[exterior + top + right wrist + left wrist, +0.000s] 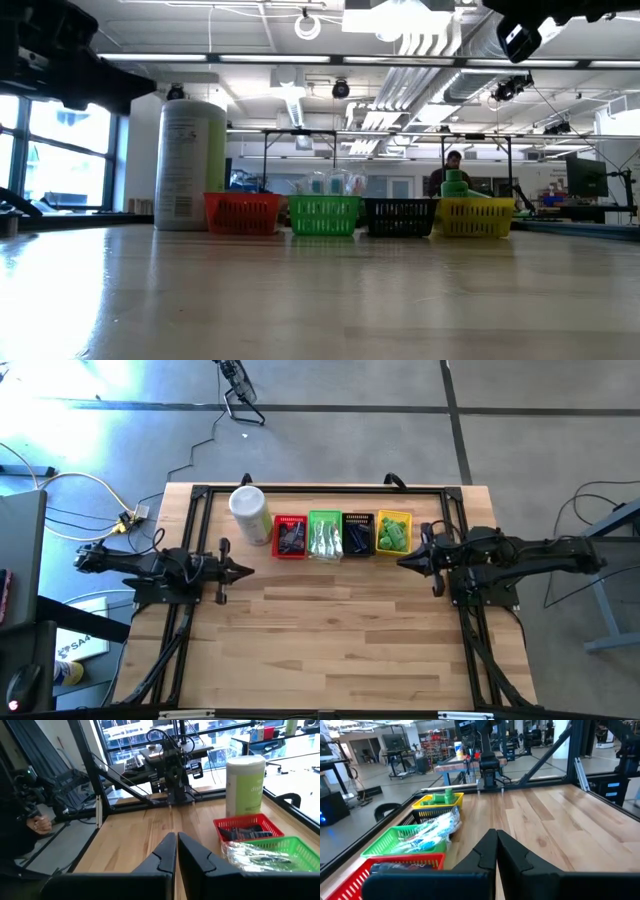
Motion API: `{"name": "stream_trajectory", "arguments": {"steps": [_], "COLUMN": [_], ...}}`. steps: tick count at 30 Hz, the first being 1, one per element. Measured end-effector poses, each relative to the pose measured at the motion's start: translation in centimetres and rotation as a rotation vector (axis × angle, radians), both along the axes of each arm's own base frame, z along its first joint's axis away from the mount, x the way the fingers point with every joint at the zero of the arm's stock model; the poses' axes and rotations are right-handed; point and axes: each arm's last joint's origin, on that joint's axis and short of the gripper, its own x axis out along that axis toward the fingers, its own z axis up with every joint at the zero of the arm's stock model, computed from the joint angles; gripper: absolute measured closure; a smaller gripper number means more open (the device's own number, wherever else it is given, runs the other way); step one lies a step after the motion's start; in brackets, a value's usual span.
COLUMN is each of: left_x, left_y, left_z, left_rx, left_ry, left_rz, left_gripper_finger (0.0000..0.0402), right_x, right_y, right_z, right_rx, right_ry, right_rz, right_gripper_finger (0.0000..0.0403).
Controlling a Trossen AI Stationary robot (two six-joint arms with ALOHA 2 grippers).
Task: Pick & Place Travel size toiletries
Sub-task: Return to Home Position
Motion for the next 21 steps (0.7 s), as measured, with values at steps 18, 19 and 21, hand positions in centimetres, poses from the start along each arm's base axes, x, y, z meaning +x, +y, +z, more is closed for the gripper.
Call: {"name": "stream_trajectory", "arguments": {"steps": [18,19,21], "left_x": [0.0,0.0,0.0], "left_y": [0.0,0.0,0.0], "left_z": [-0.1,-0.1,-0.1], "left_rx": [0.001,0.0,-0.001], "left_ry": [0.008,0.008,0.008], "left_rz": [0.006,0.006,0.006], "left_gripper_finger": [0.0398,0.0398,0.0398], "right_x": [-5.6,-5.7,-6.0], "right_y": [-0.4,-0.4,-0.4], "right_z": [1.0,0.9,0.9], "right_rx": [-0.002,-0.002,-0.002], "right_ry": [-0.128,-0.124,-0.129], "right_rz": [-0.049,-0.05,-0.052], "right_gripper_finger": [0.0394,0.0394,0.0394]}}
